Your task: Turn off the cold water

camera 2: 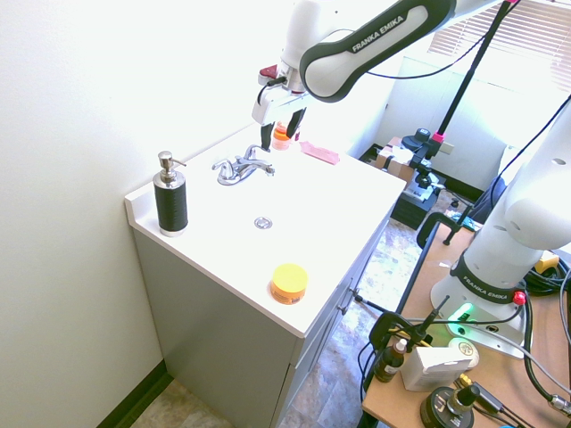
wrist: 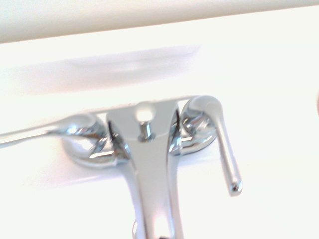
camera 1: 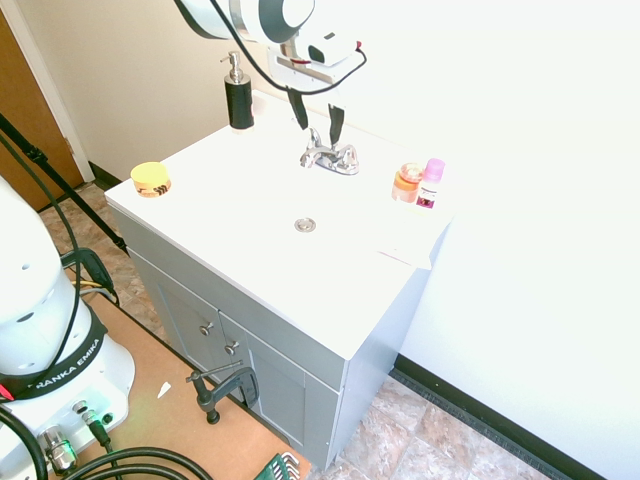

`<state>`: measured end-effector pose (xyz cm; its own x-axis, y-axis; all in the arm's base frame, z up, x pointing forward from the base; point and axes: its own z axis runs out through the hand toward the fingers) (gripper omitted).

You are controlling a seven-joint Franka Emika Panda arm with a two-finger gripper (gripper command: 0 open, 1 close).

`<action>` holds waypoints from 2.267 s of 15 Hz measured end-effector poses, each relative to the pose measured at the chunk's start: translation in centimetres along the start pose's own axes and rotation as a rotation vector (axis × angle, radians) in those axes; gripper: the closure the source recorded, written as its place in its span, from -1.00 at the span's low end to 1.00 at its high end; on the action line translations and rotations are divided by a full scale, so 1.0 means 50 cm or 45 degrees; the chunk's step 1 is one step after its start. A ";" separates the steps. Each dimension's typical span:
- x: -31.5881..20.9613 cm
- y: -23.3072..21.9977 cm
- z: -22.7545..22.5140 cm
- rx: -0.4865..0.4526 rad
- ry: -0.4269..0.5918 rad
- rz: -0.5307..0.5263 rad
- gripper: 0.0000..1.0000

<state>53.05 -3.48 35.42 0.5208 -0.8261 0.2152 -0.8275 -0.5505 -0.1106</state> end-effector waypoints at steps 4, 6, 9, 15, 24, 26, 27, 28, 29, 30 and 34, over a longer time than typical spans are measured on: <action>0.040 -0.017 0.066 -0.046 0.012 0.010 -1.00; 0.056 -0.019 0.101 -0.067 0.013 0.020 -1.00; 0.086 -0.005 0.126 -0.095 0.023 0.047 -1.00; 0.122 0.018 0.134 -0.108 0.043 0.081 -1.00; 0.183 -0.010 0.150 -0.105 0.085 0.097 -1.00; 0.184 -0.011 0.149 -0.111 0.083 0.099 -1.00; 0.184 -0.010 0.149 -0.110 0.079 0.100 -1.00; 0.183 -0.009 0.147 -0.105 0.071 0.097 -1.00; 0.178 -0.009 0.139 -0.091 0.055 0.089 -1.00; 0.161 -0.004 0.125 -0.075 0.032 0.078 -1.00; 0.042 0.037 0.030 -0.017 -0.077 0.028 -1.00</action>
<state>52.91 -6.39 34.22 0.5137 -0.8441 0.1540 -0.8415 -0.5306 -0.1014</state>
